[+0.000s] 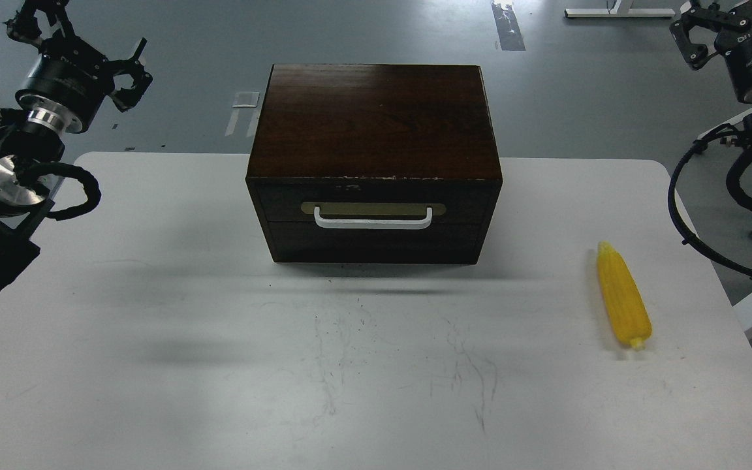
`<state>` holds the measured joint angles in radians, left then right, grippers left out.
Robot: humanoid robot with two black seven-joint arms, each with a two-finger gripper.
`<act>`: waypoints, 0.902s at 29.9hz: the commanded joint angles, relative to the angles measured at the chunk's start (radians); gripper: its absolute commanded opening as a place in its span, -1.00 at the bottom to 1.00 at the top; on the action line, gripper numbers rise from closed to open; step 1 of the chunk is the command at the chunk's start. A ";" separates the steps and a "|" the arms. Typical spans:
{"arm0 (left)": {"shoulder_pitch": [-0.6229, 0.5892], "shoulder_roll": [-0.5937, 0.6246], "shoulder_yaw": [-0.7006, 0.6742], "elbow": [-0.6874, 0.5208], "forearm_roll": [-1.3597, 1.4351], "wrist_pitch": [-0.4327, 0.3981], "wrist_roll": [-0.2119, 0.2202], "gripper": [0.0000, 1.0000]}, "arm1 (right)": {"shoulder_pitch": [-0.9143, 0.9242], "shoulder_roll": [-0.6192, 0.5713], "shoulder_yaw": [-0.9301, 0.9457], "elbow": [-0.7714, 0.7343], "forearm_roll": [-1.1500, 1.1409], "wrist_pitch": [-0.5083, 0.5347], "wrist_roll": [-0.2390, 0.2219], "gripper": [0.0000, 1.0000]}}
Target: Put corn in drawer with both arms
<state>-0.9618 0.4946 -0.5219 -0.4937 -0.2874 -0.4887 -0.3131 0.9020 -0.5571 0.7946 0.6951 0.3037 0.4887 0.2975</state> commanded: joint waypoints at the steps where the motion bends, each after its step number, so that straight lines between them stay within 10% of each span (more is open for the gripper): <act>1: 0.000 0.002 0.000 0.000 0.001 0.000 0.000 0.95 | -0.002 0.000 0.003 -0.005 0.000 0.000 0.000 1.00; 27: -0.058 0.093 0.013 -0.057 0.324 0.000 -0.001 0.93 | -0.005 -0.009 0.005 -0.006 0.000 0.000 0.002 1.00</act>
<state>-0.9949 0.5820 -0.5099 -0.5305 -0.0331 -0.4887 -0.3114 0.8974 -0.5665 0.7996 0.6885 0.3037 0.4887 0.2989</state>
